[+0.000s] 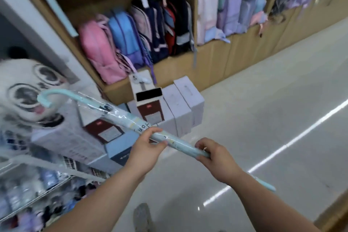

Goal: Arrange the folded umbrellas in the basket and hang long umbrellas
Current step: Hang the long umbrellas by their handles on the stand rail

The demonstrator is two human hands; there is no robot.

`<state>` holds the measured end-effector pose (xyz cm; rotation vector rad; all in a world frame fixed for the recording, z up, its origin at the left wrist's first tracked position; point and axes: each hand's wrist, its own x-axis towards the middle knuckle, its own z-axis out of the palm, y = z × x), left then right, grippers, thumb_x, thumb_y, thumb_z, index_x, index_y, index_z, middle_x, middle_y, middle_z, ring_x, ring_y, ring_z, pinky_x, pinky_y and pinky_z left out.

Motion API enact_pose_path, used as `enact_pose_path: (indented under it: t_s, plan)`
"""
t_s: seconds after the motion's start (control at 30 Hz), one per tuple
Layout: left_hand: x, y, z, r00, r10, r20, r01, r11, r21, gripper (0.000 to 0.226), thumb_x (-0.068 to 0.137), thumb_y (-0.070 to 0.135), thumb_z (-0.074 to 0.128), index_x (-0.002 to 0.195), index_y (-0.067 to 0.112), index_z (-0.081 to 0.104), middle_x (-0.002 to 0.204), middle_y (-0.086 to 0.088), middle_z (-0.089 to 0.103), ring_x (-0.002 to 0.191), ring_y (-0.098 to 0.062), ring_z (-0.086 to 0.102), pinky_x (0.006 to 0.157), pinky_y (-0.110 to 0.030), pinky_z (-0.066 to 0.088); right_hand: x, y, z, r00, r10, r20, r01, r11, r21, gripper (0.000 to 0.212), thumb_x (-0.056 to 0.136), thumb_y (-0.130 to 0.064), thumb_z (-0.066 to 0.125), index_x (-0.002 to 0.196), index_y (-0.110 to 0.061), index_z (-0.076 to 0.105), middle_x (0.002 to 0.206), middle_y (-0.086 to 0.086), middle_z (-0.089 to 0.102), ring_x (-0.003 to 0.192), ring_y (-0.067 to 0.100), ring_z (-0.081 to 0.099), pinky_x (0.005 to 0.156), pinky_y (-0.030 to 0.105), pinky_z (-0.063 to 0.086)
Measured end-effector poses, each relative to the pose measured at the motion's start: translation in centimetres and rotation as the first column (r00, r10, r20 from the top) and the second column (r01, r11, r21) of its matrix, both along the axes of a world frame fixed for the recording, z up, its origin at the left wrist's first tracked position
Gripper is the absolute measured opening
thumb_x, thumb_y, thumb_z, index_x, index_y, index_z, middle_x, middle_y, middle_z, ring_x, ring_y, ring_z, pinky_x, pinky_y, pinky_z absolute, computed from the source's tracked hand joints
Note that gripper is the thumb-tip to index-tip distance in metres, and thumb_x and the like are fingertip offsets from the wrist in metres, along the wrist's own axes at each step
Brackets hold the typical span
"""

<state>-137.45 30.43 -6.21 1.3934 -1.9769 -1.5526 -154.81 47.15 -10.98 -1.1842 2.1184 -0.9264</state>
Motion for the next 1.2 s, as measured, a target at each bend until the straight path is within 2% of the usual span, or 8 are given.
enact_pose_path:
  t_s: [0.23,0.37,0.53,0.63,0.77,0.87,1.03,1.2]
  plan:
    - [4.6,-7.2,7.1,0.987,-0.052,-0.15,0.037,0.994,-0.105,0.025,0.088,0.032,0.074,0.1,0.051,0.064,0.098,-0.001,0.071,0.079,-0.022,0.066,0.076,-0.038,0.056,5.0,-8.3,5.2,0.987,-0.077,0.144,0.099,0.983,-0.156,0.027,0.09,-0.014,0.07,0.102,-0.038,0.064,0.095,-0.021,0.069,0.089,0.003,0.065,0.073,0.018,0.049]
    - [6.8,-12.3,11.3,0.957,-0.16,-0.244,0.123,0.979,-0.16,0.024,0.092,0.027,0.071,0.109,0.041,0.065,0.105,-0.004,0.069,0.089,-0.024,0.07,0.072,-0.027,0.053,8.1,-13.3,8.1,0.965,-0.131,0.226,0.189,0.948,-0.255,0.027,0.091,-0.009,0.07,0.103,-0.033,0.066,0.097,-0.022,0.069,0.092,0.001,0.064,0.077,0.013,0.047]
    - [8.8,-18.5,15.8,0.909,-0.263,-0.324,0.153,0.932,-0.329,0.046,0.092,0.024,0.072,0.118,0.059,0.057,0.079,0.005,0.063,0.07,-0.008,0.058,0.068,-0.03,0.052,11.1,-20.7,13.0,0.937,-0.182,0.299,0.298,0.86,-0.413,0.026,0.09,-0.003,0.07,0.104,-0.025,0.067,0.1,-0.013,0.072,0.093,0.006,0.066,0.078,0.014,0.048]
    - [9.9,-21.7,17.8,0.856,-0.276,-0.437,0.1,0.918,-0.383,0.073,0.094,0.014,0.067,0.134,0.067,0.038,0.108,0.012,0.065,0.09,-0.001,0.065,0.084,-0.022,0.054,12.4,-25.5,16.2,0.927,-0.166,0.338,0.319,0.821,-0.473,0.029,0.091,-0.007,0.069,0.104,-0.032,0.068,0.101,-0.011,0.071,0.095,0.01,0.067,0.082,0.024,0.053]
    - [11.1,-24.7,18.8,0.765,-0.129,-0.631,-0.095,0.947,-0.308,0.09,0.098,0.012,0.061,0.13,0.082,0.014,0.141,0.018,0.053,0.117,-0.006,0.063,0.104,-0.043,0.05,14.4,-31.3,19.6,0.927,-0.064,0.37,0.269,0.799,-0.537,0.028,0.091,-0.009,0.07,0.106,-0.032,0.068,0.102,-0.005,0.072,0.096,0.017,0.067,0.083,0.031,0.055]
    - [11.7,-26.7,19.0,0.74,-0.078,-0.668,-0.149,0.95,-0.276,0.088,0.098,0.013,0.061,0.126,0.083,0.015,0.139,0.014,0.058,0.114,-0.013,0.067,0.099,-0.047,0.054,16.2,-35.5,21.2,0.914,0.059,0.401,0.202,0.791,-0.578,0.024,0.09,-0.005,0.069,0.108,-0.022,0.068,0.098,0.0,0.073,0.091,0.02,0.067,0.077,0.027,0.055]
    - [12.8,-30.4,20.5,0.722,0.013,-0.691,-0.295,0.91,-0.291,0.094,0.096,-0.005,0.058,0.136,0.069,0.015,0.124,0.005,0.068,0.099,-0.01,0.071,0.075,-0.026,0.058,18.5,-42.1,22.7,0.885,0.234,0.402,0.082,0.772,-0.631,0.02,0.09,-0.004,0.07,0.105,-0.016,0.069,0.097,0.003,0.074,0.091,0.025,0.069,0.078,0.034,0.057]
    - [14.1,-34.9,23.9,0.7,0.104,-0.707,-0.469,0.813,-0.345,0.095,0.093,-0.007,0.063,0.141,0.064,0.022,0.117,0.0,0.072,0.111,-0.019,0.069,0.096,-0.045,0.056,18.7,-47.6,24.9,0.858,0.43,0.283,-0.141,0.725,-0.674,0.033,0.091,-0.008,0.069,0.117,-0.029,0.066,0.111,-0.008,0.072,0.103,0.014,0.067,0.083,0.024,0.055]
